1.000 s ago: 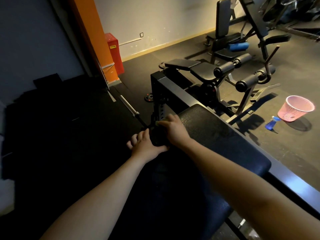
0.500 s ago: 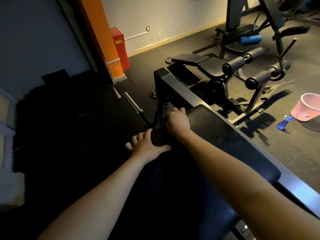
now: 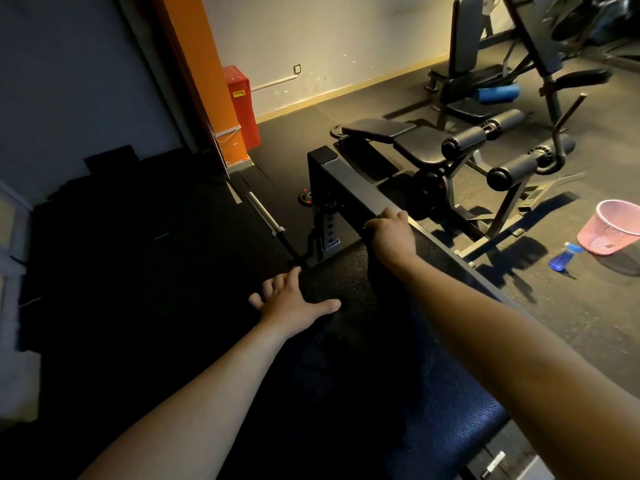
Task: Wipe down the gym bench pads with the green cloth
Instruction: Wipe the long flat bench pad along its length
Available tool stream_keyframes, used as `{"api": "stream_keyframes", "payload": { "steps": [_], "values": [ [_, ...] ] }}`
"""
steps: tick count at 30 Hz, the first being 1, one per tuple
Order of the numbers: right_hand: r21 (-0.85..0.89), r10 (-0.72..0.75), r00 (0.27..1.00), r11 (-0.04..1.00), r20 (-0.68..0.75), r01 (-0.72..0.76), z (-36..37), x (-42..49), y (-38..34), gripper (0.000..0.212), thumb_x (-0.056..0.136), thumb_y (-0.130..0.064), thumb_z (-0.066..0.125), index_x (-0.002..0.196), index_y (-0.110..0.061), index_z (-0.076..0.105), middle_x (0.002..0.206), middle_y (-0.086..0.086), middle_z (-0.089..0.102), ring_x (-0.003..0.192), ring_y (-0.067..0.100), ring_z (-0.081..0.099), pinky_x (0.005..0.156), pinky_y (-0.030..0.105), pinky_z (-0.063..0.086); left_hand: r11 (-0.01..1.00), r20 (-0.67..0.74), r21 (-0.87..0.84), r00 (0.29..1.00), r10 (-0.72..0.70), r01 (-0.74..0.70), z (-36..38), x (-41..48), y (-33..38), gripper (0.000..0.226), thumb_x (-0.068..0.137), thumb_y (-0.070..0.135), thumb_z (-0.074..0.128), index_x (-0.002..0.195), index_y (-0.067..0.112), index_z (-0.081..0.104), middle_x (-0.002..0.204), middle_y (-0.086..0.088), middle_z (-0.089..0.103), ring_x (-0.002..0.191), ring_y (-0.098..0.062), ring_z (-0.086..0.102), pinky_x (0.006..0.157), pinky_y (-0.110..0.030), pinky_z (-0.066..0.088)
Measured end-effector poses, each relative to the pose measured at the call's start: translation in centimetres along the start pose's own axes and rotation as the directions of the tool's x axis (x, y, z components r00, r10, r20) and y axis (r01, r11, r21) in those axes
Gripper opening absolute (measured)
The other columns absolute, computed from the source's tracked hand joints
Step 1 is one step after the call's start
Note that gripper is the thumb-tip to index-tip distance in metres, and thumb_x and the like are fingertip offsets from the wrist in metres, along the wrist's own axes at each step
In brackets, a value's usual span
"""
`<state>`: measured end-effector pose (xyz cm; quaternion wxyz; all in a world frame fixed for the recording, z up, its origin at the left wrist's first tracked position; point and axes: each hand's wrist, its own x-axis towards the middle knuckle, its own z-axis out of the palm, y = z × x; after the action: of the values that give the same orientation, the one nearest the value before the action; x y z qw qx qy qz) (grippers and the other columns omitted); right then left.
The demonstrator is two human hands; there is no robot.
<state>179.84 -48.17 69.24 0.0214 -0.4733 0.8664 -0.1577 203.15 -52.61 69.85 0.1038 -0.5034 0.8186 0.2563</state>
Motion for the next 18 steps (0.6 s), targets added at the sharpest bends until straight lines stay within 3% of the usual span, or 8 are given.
{"api": "stream_keyframes", "payload": {
  "steps": [7,13,18],
  "values": [
    [0.059,0.050,0.998,0.997,0.040,-0.052,0.7,-2.1,-3.1,0.031,0.098,-0.016,0.050,0.126,-0.015,0.062,0.125,0.012,0.049,0.119,0.033,0.044,0.093,0.044,0.050,1.000,0.032,0.022,0.999,-0.018,0.018,-0.3,0.3,0.0,0.116,0.067,0.093,0.049,0.158,0.032,0.011,0.161,-0.005,0.019,0.147,-0.031,0.012,0.109,-0.051,0.014],
    [0.129,-0.086,0.994,0.989,0.061,0.077,1.5,-6.0,-8.0,0.032,0.091,-0.015,0.049,0.118,-0.017,0.066,0.110,0.014,0.057,0.100,0.036,0.058,0.080,0.044,0.053,0.997,0.057,0.002,0.996,0.075,-0.075,-1.2,-0.4,-0.3,0.110,0.074,0.085,0.055,0.158,0.031,0.010,0.163,0.000,0.013,0.147,-0.030,0.007,0.114,-0.052,0.014],
    [0.219,-0.165,0.976,0.967,0.143,0.132,1.4,-8.8,-10.4,0.034,0.091,-0.016,0.052,0.121,-0.019,0.068,0.113,0.013,0.061,0.102,0.034,0.061,0.085,0.038,0.051,0.993,0.062,-0.014,0.991,0.120,-0.119,-1.7,-1.5,-1.6,0.103,0.082,0.067,0.063,0.159,0.027,0.008,0.164,-0.001,0.009,0.149,-0.030,0.005,0.118,-0.051,0.010]
  ]
}}
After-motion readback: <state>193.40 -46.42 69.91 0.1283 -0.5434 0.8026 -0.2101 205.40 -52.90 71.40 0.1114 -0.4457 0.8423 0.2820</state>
